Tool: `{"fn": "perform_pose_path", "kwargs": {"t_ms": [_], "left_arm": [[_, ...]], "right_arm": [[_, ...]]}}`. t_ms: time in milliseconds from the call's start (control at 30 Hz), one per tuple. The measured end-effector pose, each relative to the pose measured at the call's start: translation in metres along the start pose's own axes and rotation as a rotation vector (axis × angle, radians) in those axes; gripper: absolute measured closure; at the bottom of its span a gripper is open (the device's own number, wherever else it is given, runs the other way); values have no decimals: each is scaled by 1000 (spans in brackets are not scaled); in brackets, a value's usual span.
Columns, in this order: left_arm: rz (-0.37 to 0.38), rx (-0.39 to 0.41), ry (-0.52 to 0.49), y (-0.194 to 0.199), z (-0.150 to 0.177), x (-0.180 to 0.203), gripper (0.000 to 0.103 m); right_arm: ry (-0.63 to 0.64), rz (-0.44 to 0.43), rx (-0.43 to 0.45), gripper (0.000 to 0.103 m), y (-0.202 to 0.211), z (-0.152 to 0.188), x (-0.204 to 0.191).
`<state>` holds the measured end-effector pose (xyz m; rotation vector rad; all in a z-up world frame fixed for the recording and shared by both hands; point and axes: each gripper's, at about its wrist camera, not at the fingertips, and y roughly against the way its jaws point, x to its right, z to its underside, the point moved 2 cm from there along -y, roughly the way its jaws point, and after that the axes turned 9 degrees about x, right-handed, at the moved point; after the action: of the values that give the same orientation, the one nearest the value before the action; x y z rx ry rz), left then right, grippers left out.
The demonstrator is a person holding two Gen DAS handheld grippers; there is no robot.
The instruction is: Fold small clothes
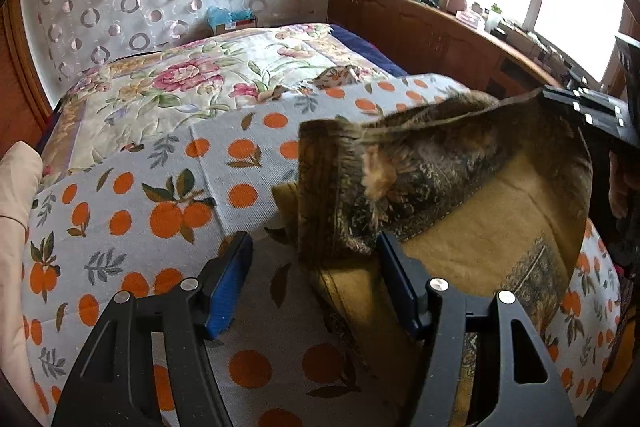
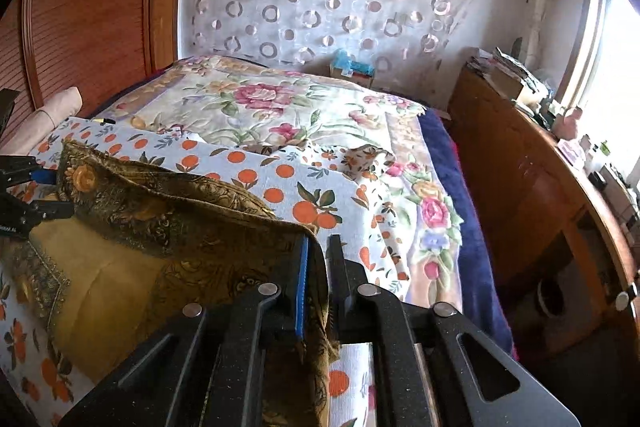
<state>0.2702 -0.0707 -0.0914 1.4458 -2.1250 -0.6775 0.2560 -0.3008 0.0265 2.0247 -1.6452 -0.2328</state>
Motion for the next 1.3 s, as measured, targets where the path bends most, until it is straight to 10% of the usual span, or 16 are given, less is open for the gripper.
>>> {"fn": "perform_pose_path", "kwargs": {"t_ms": [67, 267, 600, 867, 1033, 1300], "left_arm": [[4, 10, 14, 2, -5, -4, 38], [7, -7, 42, -9, -11, -13, 38], [0, -37, 15, -25, -13, -12, 38], [43, -36, -2, -26, -10, -6, 58], [47, -37, 1, -26, -10, -4, 60], [68, -29, -16, -18, -13, 10, 92]], "right_arm": [[-16, 2, -1, 42, 3, 2, -3], [-85, -50, -19, 31, 2, 8, -10], [-224, -145, -168, 31, -33, 32, -1], [-220, -228, -185, 31, -51, 31, -3], [-196, -255, -171, 46, -51, 32, -7], [-223, -289, -124, 81, -45, 37, -9]]}}
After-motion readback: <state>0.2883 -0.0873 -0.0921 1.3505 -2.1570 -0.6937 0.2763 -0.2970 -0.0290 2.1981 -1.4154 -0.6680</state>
